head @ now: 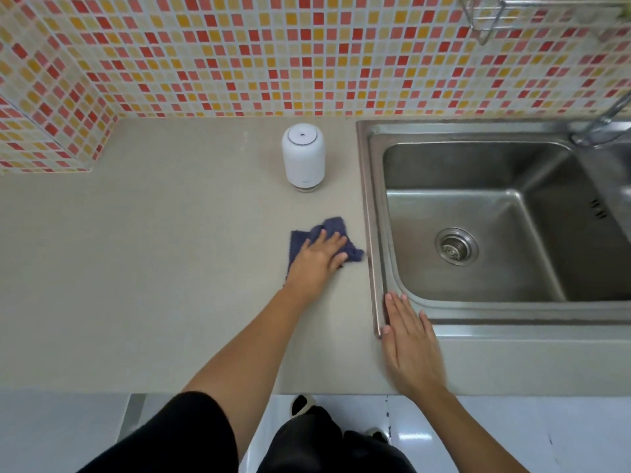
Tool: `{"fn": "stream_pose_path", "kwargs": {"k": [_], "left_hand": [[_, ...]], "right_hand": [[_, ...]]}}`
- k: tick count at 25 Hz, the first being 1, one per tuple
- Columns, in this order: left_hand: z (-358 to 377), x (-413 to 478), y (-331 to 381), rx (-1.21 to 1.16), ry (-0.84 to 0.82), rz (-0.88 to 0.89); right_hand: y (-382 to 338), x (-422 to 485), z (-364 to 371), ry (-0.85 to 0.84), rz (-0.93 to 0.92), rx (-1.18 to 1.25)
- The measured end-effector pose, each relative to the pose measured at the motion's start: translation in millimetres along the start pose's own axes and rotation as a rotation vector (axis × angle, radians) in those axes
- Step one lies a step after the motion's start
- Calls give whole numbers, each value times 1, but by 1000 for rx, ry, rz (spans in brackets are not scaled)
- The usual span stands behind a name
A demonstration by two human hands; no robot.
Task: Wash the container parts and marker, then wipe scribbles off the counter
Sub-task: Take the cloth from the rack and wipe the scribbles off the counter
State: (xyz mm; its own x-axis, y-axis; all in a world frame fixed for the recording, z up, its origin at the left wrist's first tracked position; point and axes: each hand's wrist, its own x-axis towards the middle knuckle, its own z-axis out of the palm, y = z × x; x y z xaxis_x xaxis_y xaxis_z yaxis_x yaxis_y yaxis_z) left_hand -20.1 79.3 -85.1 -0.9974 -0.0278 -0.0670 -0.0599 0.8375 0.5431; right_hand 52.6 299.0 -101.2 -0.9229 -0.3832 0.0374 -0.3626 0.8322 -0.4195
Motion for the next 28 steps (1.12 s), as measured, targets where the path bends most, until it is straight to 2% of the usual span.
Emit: {"fn": "stream_pose_path", "kwargs": {"k": [2, 5, 6, 8, 11, 13, 16, 19, 20, 22, 24, 25, 28], "left_hand": [[0, -13, 15, -111, -13, 114], [-20, -13, 37, -127, 35, 296], [-30, -13, 49, -163, 23, 315], [-47, -12, 73, -269, 9, 376], [-61, 6, 106, -426, 64, 490], [-64, 20, 129, -471, 86, 526], [-58, 33, 157, -577, 176, 552], [-61, 44, 192, -946, 195, 333], [-65, 53, 203, -1004, 212, 263], [-80, 75, 225, -930, 206, 194], [-98, 95, 251, -823, 126, 183], [-104, 107, 263, -861, 76, 160], [-114, 129, 303, -1291, -72, 5]], "right_hand": [[-3, 5, -17, 89, 153, 363], [-4, 45, -58, 229, 490, 771], [-5, 62, -73, 189, 591, 895], [-7, 93, -102, -25, 713, 1127], [-4, 119, -137, -207, 568, 1362], [6, 129, -159, -176, 458, 1405], [20, 144, -197, -59, 385, 1340], [30, 159, -252, -76, 242, 1133], [33, 163, -271, -101, 198, 1091], [42, 171, -306, -129, 135, 1073], [52, 181, -335, -136, 29, 1127], [57, 186, -350, -133, -29, 1176], [74, 205, -386, -88, -125, 1303]]}}
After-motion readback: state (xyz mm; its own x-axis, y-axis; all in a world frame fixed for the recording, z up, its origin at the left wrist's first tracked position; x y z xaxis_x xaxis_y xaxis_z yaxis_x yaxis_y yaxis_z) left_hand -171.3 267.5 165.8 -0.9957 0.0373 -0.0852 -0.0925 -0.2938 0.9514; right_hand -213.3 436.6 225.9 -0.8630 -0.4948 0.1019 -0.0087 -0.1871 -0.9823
